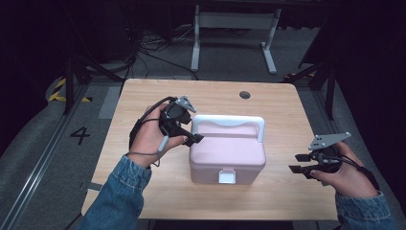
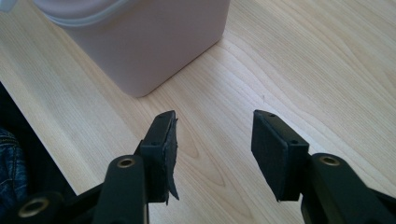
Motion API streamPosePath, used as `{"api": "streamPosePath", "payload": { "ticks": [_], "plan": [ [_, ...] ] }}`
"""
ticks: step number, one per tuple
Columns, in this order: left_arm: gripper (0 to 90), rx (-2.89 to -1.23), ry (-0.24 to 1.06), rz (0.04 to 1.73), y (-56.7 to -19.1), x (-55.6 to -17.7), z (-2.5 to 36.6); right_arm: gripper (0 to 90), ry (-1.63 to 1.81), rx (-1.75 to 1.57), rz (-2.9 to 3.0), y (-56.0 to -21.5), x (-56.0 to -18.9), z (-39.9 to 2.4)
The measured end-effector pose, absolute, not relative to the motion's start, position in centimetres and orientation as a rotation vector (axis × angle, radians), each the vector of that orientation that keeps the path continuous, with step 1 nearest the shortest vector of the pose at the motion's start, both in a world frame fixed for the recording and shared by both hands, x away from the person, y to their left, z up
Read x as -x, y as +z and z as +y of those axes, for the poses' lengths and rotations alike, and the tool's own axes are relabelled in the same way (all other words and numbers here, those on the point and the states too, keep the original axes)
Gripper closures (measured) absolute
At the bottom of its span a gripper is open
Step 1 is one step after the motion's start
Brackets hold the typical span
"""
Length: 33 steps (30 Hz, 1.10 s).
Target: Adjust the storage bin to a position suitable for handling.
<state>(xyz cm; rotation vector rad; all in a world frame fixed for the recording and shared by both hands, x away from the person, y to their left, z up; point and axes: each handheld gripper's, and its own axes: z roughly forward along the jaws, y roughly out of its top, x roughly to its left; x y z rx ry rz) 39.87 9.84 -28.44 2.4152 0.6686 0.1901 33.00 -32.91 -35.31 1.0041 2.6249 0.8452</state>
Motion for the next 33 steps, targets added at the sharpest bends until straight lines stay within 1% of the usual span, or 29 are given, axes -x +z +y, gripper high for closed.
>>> {"api": "streamPosePath", "payload": {
  "ticks": [1,6,10,14,16,18,19,22,24,28,33],
  "plan": [
    [25.8,-2.416,0.186,0.676,-28.6,-40.2,9.7,51.8,0.843,-1.012,2.622,-35.3,-32.9,-33.0],
    [26.3,-2.422,0.164,0.691,-29.5,-41.6,8.8,51.7,0.826,-1.029,2.623,-35.6,-32.7,-33.2],
    [30.9,-2.414,0.138,0.676,-30.0,-42.5,7.8,51.7,0.829,-1.036,2.62,-35.7,-32.4,-33.3],
    [42.1,-2.432,0.144,0.643,-30.2,-42.8,7.1,51.9,0.827,-1.038,2.619,-35.7,-32.3,-33.3],
    [45.3,-2.456,0.164,0.616,-30.2,-42.6,6.7,51.8,0.825,-1.033,2.618,-35.8,-32.3,-33.3],
    [48.2,-2.476,0.224,0.606,-30.0,-42.3,6.4,51.6,0.826,-1.025,2.627,-35.9,-32.3,-33.1],
    [51.6,-2.478,0.243,0.601,-29.9,-42.2,6.4,51.5,0.831,-1.021,2.627,-35.9,-32.4,-33.0],
    [64.2,-2.458,0.229,0.585,-29.5,-42.0,6.5,51.5,0.834,-1.014,2.636,-36.0,-32.5,-32.8],
    [67.9,-2.464,0.24,0.566,-29.1,-41.7,6.5,51.5,0.831,-1.01,2.638,-36.0,-32.5,-32.7],
    [68.0,-2.481,0.274,0.542,-28.5,-41.2,6.1,51.5,0.851,-1.006,2.639,-35.8,-32.5,-32.7],
    [68.4,-2.487,0.281,0.539,-28.1,-41.0,6.2,51.4,0.858,-1.009,2.635,-35.9,-32.6,-32.9]
  ]
}}
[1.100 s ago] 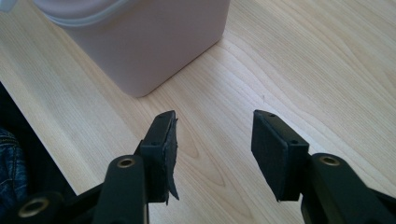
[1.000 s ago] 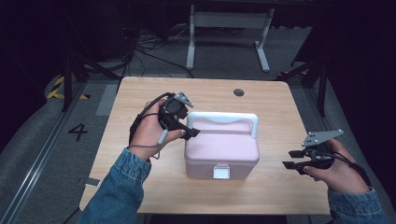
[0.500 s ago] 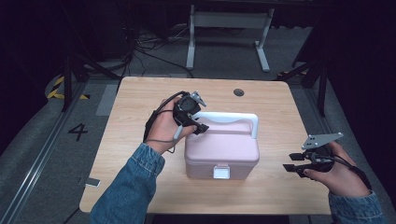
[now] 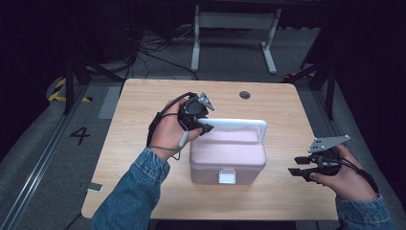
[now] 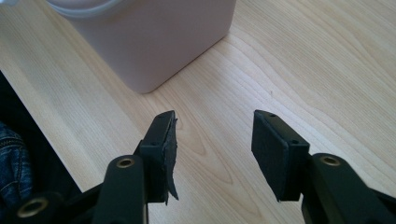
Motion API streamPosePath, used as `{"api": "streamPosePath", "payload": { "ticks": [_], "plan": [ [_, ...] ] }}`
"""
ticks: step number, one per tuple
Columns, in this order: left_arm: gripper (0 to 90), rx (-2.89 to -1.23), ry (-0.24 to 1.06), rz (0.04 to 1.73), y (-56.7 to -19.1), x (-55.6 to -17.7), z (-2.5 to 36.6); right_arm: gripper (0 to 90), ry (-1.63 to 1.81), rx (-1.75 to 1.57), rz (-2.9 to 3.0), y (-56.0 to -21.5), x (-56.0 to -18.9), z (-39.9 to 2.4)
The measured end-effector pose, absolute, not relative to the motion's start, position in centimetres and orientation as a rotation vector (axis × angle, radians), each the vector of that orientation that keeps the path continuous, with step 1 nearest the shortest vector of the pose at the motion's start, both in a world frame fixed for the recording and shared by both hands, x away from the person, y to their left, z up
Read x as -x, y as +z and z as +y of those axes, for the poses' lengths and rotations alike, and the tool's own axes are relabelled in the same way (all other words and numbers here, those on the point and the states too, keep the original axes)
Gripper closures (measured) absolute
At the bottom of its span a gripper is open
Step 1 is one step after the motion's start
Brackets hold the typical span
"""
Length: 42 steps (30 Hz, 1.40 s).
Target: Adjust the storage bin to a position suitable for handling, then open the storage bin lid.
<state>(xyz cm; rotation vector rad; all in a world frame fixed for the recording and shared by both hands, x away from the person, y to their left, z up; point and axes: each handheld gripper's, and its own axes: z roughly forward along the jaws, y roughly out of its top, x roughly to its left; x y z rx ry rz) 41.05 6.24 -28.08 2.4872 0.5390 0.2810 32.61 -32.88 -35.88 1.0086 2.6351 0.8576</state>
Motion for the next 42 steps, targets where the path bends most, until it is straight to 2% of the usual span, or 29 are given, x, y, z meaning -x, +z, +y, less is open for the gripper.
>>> {"api": "streamPosePath", "payload": {
  "ticks": [12,20,24,31,35,42],
  "plan": [
    [68.7,-2.457,0.285,0.538,-26.9,-41.3,6.5,53.0,0.891,-1.005,2.616,-35.6,-32.7,-32.8],
    [68.0,-2.431,0.29,0.552,-26.1,-41.9,6.6,55.4,1.07,-0.912,2.603,-34.4,-31.9,-31.6],
    [67.5,-2.428,0.283,0.562,-25.9,-42.4,6.6,59.1,1.112,-0.903,2.571,-34.1,-31.8,-31.4],
    [66.8,-2.418,0.286,0.58,-25.5,-43.0,6.6,74.0,1.265,-0.893,2.537,-33.5,-31.9,-30.4],
    [66.5,-2.412,0.289,0.598,-25.3,-43.4,6.5,79.6,1.332,-0.88,2.51,-33.4,-32.2,-29.8],
    [66.1,-2.407,0.302,0.619,-25.2,-44.1,6.5,83.4,1.402,-0.855,2.47,-33.4,-32.5,-28.8]
  ]
}}
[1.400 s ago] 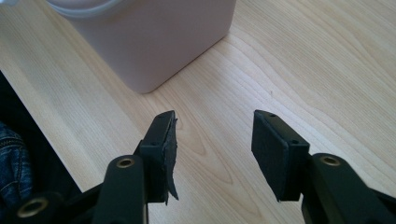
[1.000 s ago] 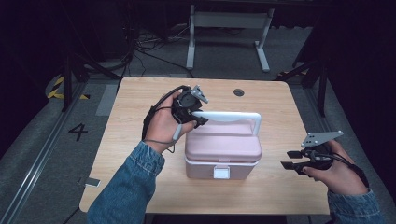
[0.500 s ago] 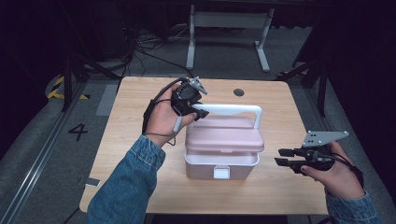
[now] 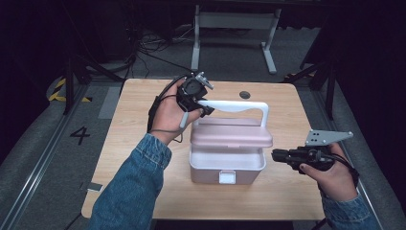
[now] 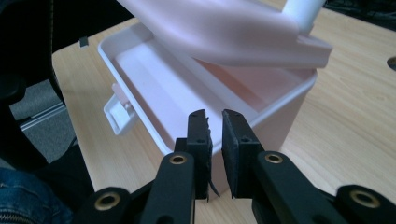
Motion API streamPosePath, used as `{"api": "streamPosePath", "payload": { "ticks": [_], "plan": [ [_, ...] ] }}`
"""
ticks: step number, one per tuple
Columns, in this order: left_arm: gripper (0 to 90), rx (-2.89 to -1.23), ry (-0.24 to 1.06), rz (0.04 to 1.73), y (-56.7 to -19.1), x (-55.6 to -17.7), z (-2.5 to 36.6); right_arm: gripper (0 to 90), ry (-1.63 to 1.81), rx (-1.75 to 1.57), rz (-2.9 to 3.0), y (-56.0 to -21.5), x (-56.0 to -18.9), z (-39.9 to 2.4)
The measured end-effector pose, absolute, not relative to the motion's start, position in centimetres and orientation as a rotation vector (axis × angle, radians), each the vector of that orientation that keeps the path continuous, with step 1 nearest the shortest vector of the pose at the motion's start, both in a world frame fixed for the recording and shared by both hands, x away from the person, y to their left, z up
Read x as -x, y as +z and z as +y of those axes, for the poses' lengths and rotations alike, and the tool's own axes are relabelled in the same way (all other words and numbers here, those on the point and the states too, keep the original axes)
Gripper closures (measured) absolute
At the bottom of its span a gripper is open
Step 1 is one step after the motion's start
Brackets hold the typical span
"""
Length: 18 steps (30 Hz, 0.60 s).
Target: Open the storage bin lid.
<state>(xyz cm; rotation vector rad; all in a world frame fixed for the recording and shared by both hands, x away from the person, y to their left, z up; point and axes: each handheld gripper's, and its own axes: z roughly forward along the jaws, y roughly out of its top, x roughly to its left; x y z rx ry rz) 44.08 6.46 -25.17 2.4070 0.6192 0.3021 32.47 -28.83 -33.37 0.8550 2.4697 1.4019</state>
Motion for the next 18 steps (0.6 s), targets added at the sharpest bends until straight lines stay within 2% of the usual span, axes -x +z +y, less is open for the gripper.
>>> {"api": "streamPosePath", "payload": {
  "ticks": [13,18],
  "plan": [
    [66.0,-2.378,0.305,0.676,-25.4,-45.1,6.7,90.0,1.505,-0.823,2.356,-33.0,-33.2,-27.3],
    [66.2,-2.382,0.309,0.672,-25.5,-44.8,6.7,90.0,1.539,-0.841,2.302,-33.0,-33.5,-27.1]
  ]
}}
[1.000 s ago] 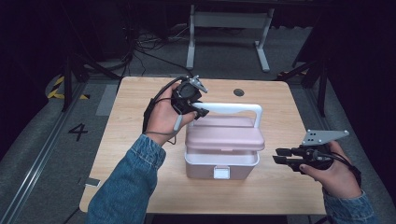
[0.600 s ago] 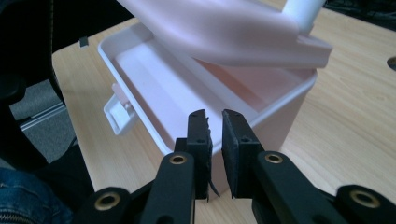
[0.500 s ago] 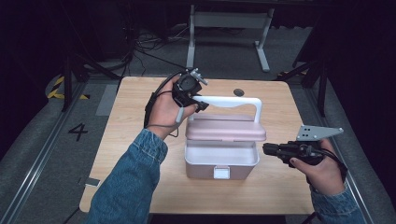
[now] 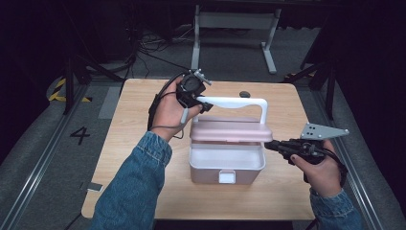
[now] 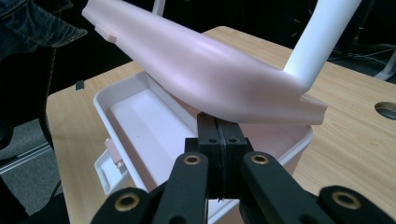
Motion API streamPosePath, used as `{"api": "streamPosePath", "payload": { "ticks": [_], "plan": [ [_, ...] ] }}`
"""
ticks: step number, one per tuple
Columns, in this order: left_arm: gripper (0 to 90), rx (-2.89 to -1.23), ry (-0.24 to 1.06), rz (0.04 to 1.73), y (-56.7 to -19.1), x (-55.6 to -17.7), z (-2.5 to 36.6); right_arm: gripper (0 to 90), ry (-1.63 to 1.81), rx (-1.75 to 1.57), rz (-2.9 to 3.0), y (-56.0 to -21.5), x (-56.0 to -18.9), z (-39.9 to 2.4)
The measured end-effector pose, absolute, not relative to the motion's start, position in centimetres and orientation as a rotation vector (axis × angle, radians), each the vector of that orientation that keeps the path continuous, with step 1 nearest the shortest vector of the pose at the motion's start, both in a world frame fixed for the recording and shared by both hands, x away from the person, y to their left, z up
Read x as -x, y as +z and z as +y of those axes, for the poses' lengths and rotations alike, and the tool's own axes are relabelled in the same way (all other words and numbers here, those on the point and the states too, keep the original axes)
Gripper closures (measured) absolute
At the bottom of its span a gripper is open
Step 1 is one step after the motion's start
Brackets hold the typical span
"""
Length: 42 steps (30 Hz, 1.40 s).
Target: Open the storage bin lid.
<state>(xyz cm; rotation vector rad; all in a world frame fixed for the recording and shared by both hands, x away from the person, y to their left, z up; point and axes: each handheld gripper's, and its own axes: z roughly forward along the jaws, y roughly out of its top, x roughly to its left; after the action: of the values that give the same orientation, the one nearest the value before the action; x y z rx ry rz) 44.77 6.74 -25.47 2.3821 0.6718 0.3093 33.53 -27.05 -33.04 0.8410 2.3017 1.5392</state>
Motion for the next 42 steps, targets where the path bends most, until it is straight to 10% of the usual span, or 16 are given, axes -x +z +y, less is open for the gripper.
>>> {"api": "streamPosePath", "payload": {
  "ticks": [14,42],
  "plan": [
    [42.1,-2.281,0.342,0.719,-24.8,-43.5,8.5,90.0,1.556,-0.848,2.292,-33.1,-33.6,-27.0],
    [43.1,-2.319,0.372,0.652,-27.1,-37.6,13.7,90.0,1.592,-0.883,2.22,-32.1,-33.9,-26.6]
  ]
}}
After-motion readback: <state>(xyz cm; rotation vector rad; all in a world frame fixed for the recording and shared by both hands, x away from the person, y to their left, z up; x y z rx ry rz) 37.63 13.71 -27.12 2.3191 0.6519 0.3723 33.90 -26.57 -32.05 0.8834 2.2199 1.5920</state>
